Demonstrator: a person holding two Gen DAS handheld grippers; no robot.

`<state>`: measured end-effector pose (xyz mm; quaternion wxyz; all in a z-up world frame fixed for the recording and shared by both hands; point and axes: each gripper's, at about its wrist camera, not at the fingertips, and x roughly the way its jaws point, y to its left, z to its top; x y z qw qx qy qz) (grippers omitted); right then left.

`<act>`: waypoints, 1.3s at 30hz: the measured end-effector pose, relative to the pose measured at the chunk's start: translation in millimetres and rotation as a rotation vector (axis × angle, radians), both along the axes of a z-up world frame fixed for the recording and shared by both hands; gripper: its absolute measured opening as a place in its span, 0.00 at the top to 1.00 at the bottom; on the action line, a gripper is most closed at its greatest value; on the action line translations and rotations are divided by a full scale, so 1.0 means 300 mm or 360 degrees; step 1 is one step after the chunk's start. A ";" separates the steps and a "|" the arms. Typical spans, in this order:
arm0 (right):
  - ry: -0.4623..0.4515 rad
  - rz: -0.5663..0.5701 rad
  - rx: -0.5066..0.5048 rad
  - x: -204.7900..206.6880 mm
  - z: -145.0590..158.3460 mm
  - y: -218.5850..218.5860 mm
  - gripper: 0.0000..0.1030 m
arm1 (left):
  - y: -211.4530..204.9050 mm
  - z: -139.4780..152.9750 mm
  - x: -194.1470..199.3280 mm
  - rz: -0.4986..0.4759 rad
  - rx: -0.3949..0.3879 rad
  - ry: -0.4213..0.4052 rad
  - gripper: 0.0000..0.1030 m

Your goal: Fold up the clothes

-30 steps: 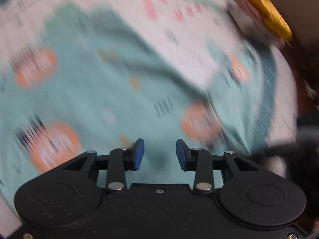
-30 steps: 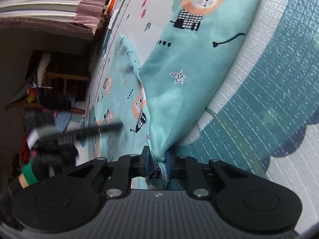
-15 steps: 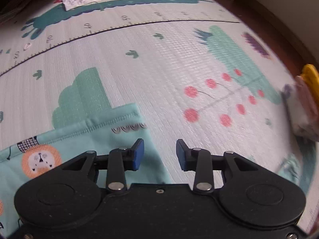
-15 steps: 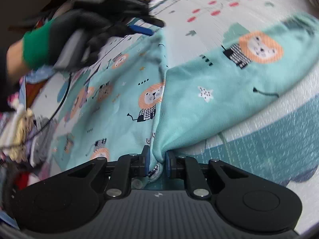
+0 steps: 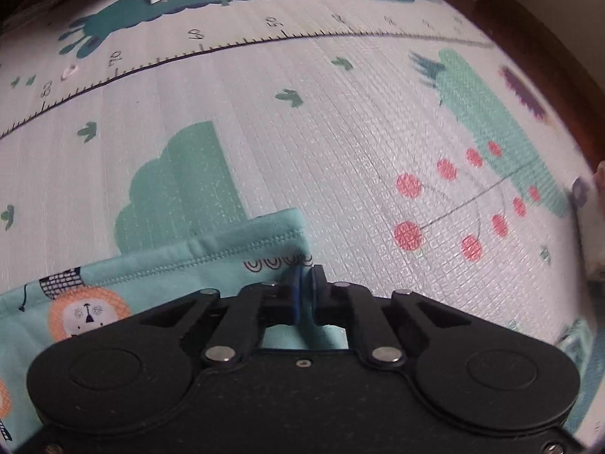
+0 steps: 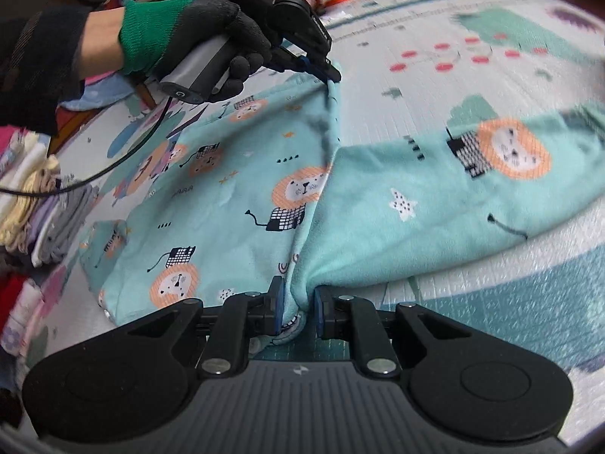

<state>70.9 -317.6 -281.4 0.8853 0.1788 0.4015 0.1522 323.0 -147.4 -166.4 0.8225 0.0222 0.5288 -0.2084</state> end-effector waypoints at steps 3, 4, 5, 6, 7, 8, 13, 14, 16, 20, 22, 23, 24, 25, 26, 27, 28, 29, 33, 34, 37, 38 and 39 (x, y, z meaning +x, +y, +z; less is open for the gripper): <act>-0.0178 0.0149 -0.0247 -0.026 0.046 0.055 0.83 | 0.067 0.049 -0.001 -0.0029 -0.0120 -0.0024 0.96; -0.0237 0.0197 -0.0330 -0.035 0.060 0.074 0.83 | 0.090 0.067 -0.003 -0.0050 -0.0161 -0.0036 0.96; -0.0279 0.0237 -0.0400 -0.043 0.070 0.091 0.83 | 0.116 0.079 -0.003 -0.0064 -0.0183 -0.0043 0.96; -0.0317 0.0278 -0.0471 -0.051 0.078 0.108 0.83 | 0.143 0.088 -0.002 -0.0073 -0.0192 -0.0047 0.96; -0.0355 0.0321 -0.0545 -0.060 0.087 0.126 0.83 | 0.170 0.096 -0.001 -0.0082 -0.0202 -0.0050 0.96; -0.0393 0.0366 -0.0620 -0.070 0.097 0.145 0.83 | 0.197 0.105 -0.001 -0.0090 -0.0211 -0.0054 0.96; -0.0562 0.0648 -0.1025 -0.117 0.122 0.257 0.83 | 0.327 0.080 -0.002 -0.0039 -0.0216 -0.0035 0.96; -0.0581 0.0707 -0.1104 -0.122 0.117 0.278 0.83 | 0.344 0.071 -0.004 -0.0034 -0.0218 -0.0034 0.96; -0.0582 0.0804 -0.1217 -0.126 0.106 0.313 0.83 | 0.369 0.051 -0.006 -0.0030 -0.0214 -0.0032 0.96; -0.0588 0.0987 -0.1392 -0.133 0.076 0.373 0.83 | 0.377 0.004 -0.005 -0.0055 -0.0194 -0.0039 0.96; -0.0588 0.1095 -0.1473 -0.137 0.060 0.404 0.83 | 0.383 -0.011 -0.002 -0.0044 -0.0204 -0.0037 0.96; -0.0586 0.1140 -0.1489 -0.137 0.058 0.416 0.83 | 0.387 -0.015 -0.002 -0.0045 -0.0212 -0.0038 0.96; -0.0565 0.1200 -0.1495 -0.135 0.056 0.427 0.82 | 0.392 -0.015 -0.004 -0.0052 -0.0218 -0.0045 0.96; -0.0546 0.1257 -0.1502 -0.132 0.054 0.437 0.82 | 0.396 -0.016 -0.007 -0.0061 -0.0220 -0.0053 0.96; -0.0541 0.1299 -0.1512 -0.130 0.053 0.443 0.82 | 0.404 -0.015 -0.010 -0.0056 -0.0238 -0.0064 0.96; -0.0533 0.1330 -0.1500 -0.123 0.057 0.446 0.82 | 0.414 -0.014 -0.012 -0.0044 -0.0268 -0.0075 0.96; -0.0517 0.1341 -0.1488 -0.115 0.060 0.449 0.82 | 0.419 -0.018 -0.015 -0.0039 -0.0271 -0.0085 0.96; -0.0508 0.1345 -0.1477 -0.108 0.064 0.451 0.83 | 0.419 -0.025 -0.018 -0.0038 -0.0256 -0.0092 0.96; -0.0511 0.1330 -0.1421 -0.109 0.052 0.451 0.81 | 0.422 -0.052 -0.030 -0.0038 -0.0198 -0.0124 0.96; -0.0514 0.1313 -0.1403 -0.108 0.050 0.448 0.81 | 0.418 -0.056 -0.038 -0.0049 -0.0184 -0.0151 0.96; -0.0528 0.1263 -0.1355 -0.118 0.058 0.431 0.77 | 0.396 -0.047 -0.052 -0.0098 -0.0122 -0.0211 0.95; -0.0524 0.1230 -0.1306 -0.120 0.067 0.416 0.70 | 0.390 -0.044 -0.055 -0.0122 -0.0098 -0.0228 0.95; -0.0527 0.1203 -0.1259 -0.125 0.077 0.402 0.67 | 0.384 -0.040 -0.057 -0.0151 -0.0072 -0.0246 0.95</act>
